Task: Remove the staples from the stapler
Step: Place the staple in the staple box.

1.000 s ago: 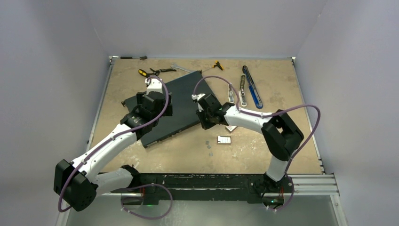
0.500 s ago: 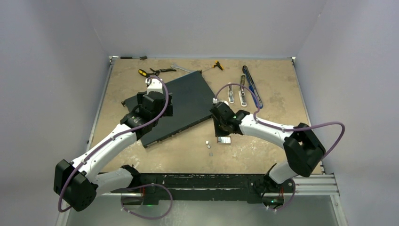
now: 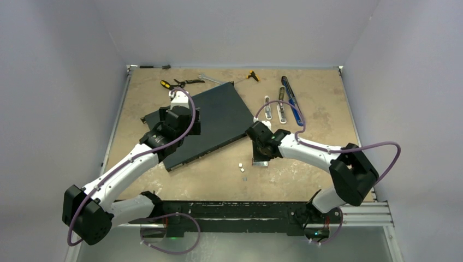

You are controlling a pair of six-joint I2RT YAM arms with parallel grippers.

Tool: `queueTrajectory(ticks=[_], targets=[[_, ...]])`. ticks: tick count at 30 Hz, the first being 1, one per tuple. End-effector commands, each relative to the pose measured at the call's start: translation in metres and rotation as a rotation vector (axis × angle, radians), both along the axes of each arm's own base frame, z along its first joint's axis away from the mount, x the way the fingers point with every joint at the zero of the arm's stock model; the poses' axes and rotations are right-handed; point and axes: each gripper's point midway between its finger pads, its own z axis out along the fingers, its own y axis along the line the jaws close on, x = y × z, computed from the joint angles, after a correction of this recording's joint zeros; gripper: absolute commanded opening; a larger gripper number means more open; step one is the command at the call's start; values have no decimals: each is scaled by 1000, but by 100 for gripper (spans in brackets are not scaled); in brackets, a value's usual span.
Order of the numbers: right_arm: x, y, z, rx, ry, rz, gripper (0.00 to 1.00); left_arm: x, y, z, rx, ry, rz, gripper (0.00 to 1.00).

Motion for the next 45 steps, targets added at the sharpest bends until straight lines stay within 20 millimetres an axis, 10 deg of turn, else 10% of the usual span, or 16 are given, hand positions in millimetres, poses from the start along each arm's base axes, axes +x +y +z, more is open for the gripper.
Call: queueTrajectory(ticks=[1, 33, 45], targets=[[-2, -9, -9, -47, 12, -31, 20, 5, 0, 15, -29, -49, 5, 90], [3, 0, -7, -9, -4, -10, 31, 6, 0, 15, -32, -47, 3, 90], [5, 36, 24, 163, -77, 101, 35, 6, 0, 16, -35, -49, 2, 90]])
